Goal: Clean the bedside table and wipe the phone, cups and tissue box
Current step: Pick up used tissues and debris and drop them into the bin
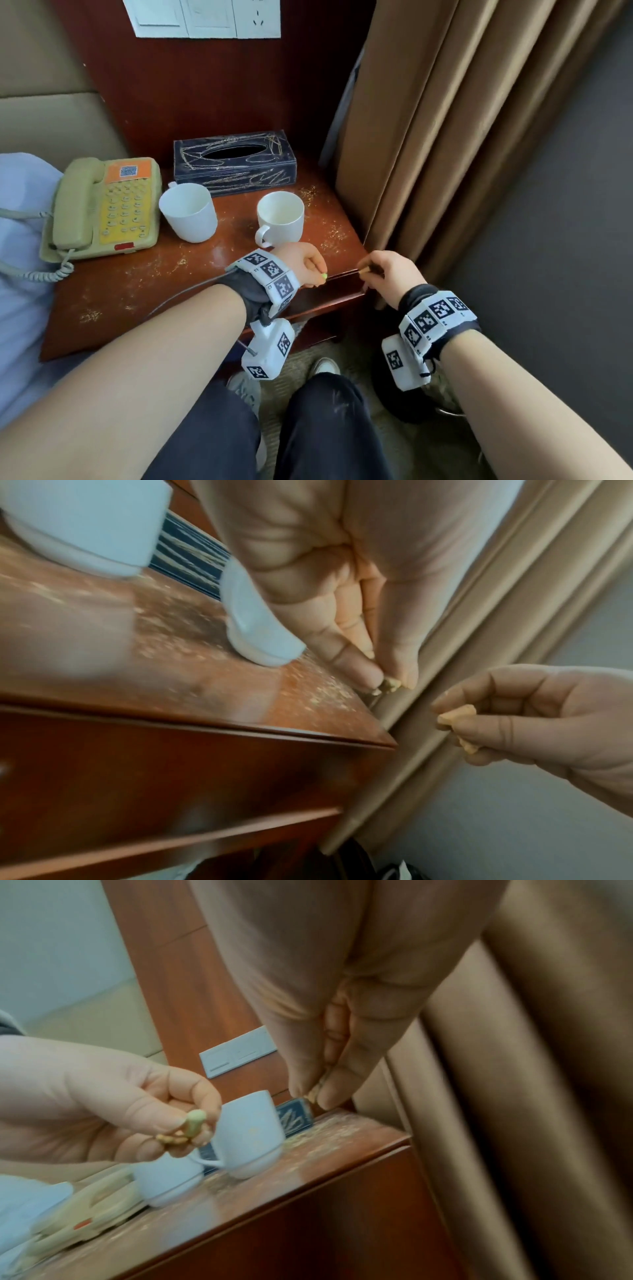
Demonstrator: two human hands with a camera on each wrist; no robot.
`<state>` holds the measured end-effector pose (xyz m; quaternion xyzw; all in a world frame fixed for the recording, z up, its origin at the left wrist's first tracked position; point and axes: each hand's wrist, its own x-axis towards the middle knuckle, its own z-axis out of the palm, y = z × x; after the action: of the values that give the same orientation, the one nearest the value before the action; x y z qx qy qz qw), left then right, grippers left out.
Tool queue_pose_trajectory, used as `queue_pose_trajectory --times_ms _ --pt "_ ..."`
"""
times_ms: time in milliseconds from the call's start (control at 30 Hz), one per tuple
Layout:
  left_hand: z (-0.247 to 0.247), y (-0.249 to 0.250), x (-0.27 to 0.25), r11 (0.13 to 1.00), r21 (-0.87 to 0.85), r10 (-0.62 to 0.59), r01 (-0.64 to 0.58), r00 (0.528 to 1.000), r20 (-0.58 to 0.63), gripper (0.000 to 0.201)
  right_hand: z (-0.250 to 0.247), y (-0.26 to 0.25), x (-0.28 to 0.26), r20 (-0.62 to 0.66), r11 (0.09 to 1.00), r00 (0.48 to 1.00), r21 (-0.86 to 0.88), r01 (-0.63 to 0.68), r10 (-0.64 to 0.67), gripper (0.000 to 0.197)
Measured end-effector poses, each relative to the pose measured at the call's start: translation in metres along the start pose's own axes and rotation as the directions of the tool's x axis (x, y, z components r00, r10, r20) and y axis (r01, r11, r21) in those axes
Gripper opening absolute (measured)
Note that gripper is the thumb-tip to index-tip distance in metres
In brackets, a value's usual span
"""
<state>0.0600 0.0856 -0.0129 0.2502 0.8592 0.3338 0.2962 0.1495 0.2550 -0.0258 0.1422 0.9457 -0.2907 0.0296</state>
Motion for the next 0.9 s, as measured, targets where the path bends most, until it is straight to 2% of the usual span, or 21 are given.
queue_pose_trajectory --times_ms 167,333,500,700,833,900 --pt "0.054 0.042 0.026 0.986 0.126 0.097 -0.113 0.987 0.124 0.008 -0.019 0.081 -0.031 -0.012 0.981 0.981 -0.003 -0.196 0.196 0.018" --pt "0.118 0.085 0.063 0.962 0.192 0.142 -0.197 0.953 0.266 0.004 -0.035 0.153 -0.061 -0.016 0.929 0.929 -0.011 -0.369 0.369 0.02" --pt "0.177 0.122 0.092 0.933 0.267 0.118 -0.242 0.905 0.409 0.019 -0.036 0.205 -0.08 0.027 0.882 0.882 0.016 -0.47 0.47 0.021" --pt "0.225 0.139 0.11 0.909 0.329 0.061 -0.254 0.865 0.497 0.024 -0.033 0.236 -0.085 0.091 0.865 0.864 0.039 -0.5 0.495 0.024" --pt "0.24 0.137 0.118 0.889 0.382 -0.002 -0.252 0.832 0.555 0.03 -0.029 0.248 -0.089 0.149 0.862 0.861 0.079 -0.501 0.486 0.028" --pt "0.24 0.137 0.118 0.869 0.419 -0.008 -0.264 0.839 0.544 0.037 -0.027 0.251 -0.091 0.169 0.869 0.867 0.089 -0.486 0.468 0.029"
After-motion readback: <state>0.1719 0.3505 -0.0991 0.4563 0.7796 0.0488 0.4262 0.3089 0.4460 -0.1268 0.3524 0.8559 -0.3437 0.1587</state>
